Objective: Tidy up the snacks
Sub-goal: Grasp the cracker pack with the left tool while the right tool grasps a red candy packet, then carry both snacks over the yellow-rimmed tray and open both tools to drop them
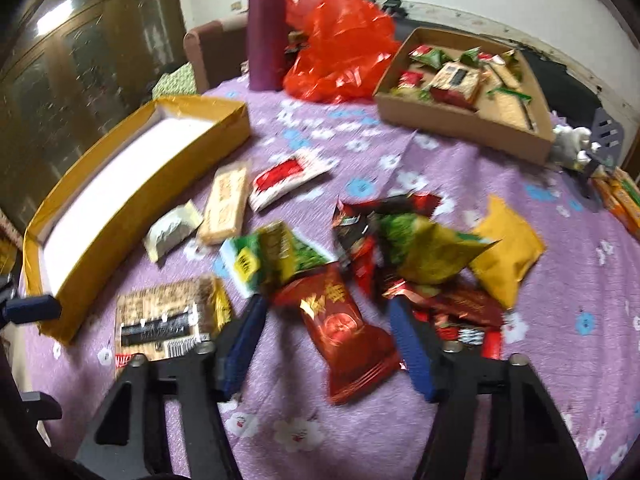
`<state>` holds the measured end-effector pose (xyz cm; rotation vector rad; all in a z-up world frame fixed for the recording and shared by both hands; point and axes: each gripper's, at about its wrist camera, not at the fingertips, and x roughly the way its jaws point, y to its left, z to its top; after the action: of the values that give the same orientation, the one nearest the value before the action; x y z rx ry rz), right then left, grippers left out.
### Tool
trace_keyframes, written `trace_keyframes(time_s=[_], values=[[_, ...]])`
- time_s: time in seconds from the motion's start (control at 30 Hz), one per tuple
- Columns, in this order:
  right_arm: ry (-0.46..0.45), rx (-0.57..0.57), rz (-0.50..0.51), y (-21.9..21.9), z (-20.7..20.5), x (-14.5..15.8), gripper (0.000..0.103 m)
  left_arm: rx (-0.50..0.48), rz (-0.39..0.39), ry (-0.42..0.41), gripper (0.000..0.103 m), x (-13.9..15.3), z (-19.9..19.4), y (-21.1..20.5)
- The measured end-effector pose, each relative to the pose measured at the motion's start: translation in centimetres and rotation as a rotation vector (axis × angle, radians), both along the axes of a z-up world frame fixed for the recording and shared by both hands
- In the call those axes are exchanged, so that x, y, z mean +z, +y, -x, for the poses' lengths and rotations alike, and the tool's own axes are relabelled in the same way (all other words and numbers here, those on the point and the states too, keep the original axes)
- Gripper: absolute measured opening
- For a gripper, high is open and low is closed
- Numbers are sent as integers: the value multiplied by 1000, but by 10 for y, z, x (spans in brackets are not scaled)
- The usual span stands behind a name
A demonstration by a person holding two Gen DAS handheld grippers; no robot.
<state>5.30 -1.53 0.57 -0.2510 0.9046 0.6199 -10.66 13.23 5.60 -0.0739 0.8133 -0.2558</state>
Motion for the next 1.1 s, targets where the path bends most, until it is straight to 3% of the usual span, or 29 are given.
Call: trace_keyframes(time_s=[0.03,0.27,0.43,0.47,0.67,0.73,0.87,0.97,1.1], values=[[26,-4,-9,0,1,-4,31,-9,-25,5,66,-1,-5,-3],[82,-46,-92,-18,13,2,30,-91,-134,43,66,-10,-41,-26],[98,-82,-167,-43,29,10,30,-137,-203,114,66,-28,-65,-36],[102,-83,-183,-47,32,11,30,-136,-216,108,74,-30,-66,-37],[95,-87,-228,-61,46,17,30,-135,-245,176,82,-48,-72,-39],[97,-84,-240,-64,49,18,30,-124,-227,175,82,-48,-71,-38],[84,-79,-244,-65,56,20,30,-81,-207,176,69,-44,-68,-35],[75,-76,-245,-67,66,23,30,-51,-196,152,69,-39,-59,-34],[62,-69,-247,-66,77,30,30,-6,-108,103,69,-22,-39,-23]])
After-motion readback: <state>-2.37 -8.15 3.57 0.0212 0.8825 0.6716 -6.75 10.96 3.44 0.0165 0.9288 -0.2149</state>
